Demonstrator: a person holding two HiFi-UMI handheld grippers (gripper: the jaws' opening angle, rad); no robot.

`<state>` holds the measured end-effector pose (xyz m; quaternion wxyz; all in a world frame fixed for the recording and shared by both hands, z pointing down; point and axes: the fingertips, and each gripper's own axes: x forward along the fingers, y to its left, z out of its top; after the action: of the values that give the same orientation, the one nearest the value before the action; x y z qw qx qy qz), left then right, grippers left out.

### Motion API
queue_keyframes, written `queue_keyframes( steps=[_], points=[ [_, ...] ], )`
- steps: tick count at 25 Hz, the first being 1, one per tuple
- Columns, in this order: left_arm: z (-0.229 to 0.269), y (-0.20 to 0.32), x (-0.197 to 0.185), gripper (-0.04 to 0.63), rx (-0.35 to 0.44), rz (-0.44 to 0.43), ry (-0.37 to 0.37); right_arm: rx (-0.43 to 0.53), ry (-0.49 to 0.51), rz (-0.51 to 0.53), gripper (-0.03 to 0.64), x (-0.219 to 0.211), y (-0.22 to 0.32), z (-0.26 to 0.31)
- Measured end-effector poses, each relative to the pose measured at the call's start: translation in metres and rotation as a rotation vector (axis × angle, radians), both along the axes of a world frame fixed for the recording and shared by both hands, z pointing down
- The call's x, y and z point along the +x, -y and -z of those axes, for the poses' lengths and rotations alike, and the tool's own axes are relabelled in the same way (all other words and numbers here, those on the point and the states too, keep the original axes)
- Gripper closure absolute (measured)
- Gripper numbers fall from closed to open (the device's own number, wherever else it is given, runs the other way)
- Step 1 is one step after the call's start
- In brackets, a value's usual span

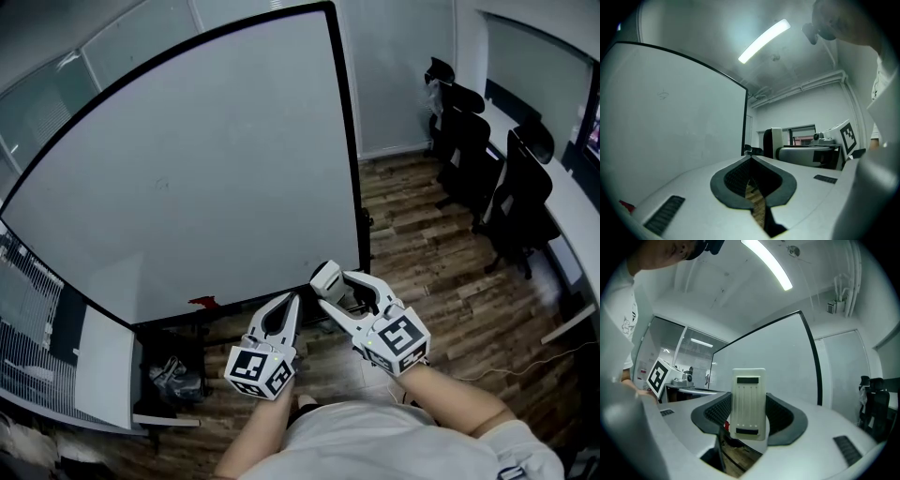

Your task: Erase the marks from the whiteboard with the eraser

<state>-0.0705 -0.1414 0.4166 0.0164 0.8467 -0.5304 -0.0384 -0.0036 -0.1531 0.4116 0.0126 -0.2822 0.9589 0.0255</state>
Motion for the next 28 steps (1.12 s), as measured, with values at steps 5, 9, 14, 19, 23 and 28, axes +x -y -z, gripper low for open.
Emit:
queue_keyframes(
  steps=[5,9,14,19,23,28],
  points=[
    [0.014,0.009,0.007,0.588,-0.022,-0.045,-0.015,0.029,0.016,-0.009,0.382,0.015,0.015,0.025],
    [0.031,0.017,0.010,0.588,-0.026,-0.082,-0.015,0.030,0.017,-0.010,0.382,0.020,0.028,0.042],
    [0.032,0.038,0.013,0.588,-0.022,-0.108,0.047,0.096,-0.034,-0.023,0.382,0.020,0.038,0.061],
    [0.038,0.056,0.015,0.588,-0.018,-0.124,0.066,0.186,-0.115,-0.036,0.382,0.024,0.048,0.080],
    [0.047,0.066,0.011,0.588,-0.031,-0.148,0.063,0.271,-0.214,-0.041,0.382,0.017,0.064,0.097],
    [0.059,0.074,0.008,0.588,-0.021,-0.157,0.091,0.432,-0.341,-0.060,0.382,0.014,0.081,0.136]
  ],
)
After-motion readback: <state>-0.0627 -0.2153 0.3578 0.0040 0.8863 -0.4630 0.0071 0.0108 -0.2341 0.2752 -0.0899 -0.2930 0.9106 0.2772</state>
